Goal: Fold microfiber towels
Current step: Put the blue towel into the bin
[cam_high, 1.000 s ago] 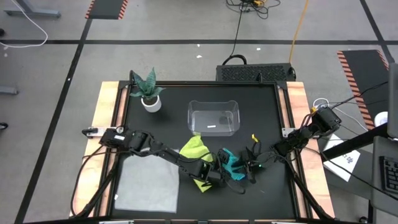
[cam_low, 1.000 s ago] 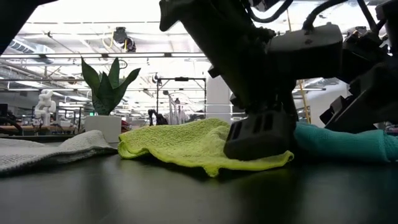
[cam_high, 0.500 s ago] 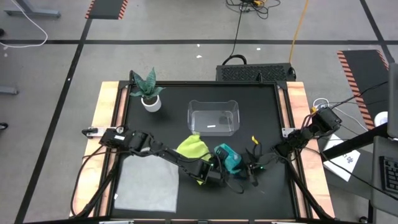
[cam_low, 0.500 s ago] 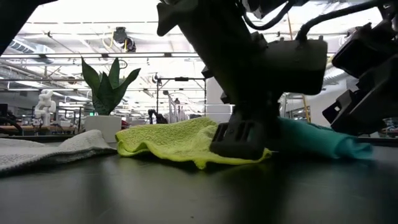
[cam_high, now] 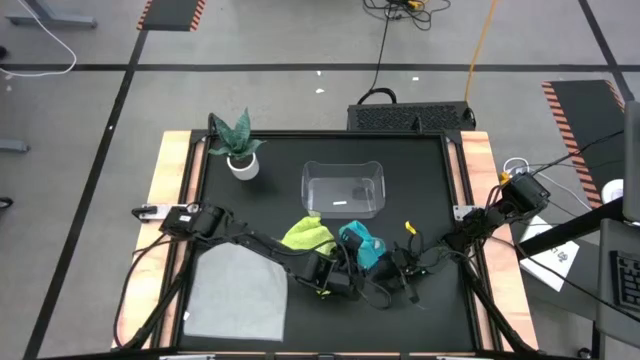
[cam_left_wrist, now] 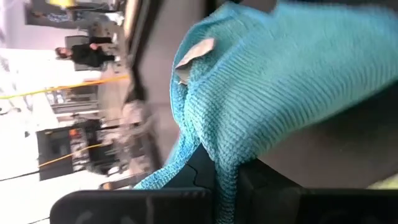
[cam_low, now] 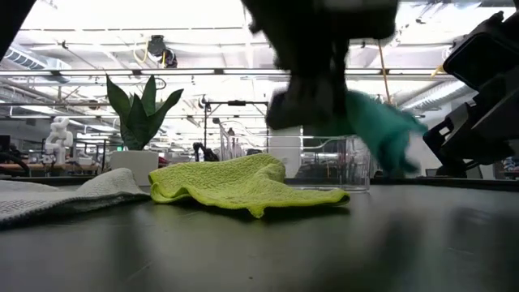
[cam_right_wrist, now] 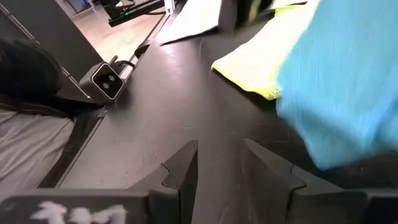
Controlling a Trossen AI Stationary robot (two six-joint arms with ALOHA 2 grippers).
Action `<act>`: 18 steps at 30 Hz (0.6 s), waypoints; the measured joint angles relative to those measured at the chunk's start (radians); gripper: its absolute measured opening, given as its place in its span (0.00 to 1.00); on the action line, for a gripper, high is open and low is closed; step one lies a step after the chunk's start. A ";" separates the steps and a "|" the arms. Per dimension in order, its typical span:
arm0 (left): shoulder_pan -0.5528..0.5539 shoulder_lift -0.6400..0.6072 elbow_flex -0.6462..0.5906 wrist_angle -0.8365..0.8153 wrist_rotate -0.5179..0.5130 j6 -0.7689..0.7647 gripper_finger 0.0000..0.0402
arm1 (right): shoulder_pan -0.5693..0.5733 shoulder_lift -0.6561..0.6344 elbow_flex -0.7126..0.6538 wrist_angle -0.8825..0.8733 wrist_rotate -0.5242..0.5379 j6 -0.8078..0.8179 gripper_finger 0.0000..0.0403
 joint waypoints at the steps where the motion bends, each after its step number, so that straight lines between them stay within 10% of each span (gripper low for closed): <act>1: 0.000 -0.014 0.001 -0.002 -0.016 0.010 0.03 | 0.000 0.000 0.000 0.000 0.000 0.000 0.28; 18: 0.304 -0.179 0.004 -0.035 -0.003 -0.173 0.03 | 0.000 0.000 0.000 -0.023 0.000 -0.022 0.28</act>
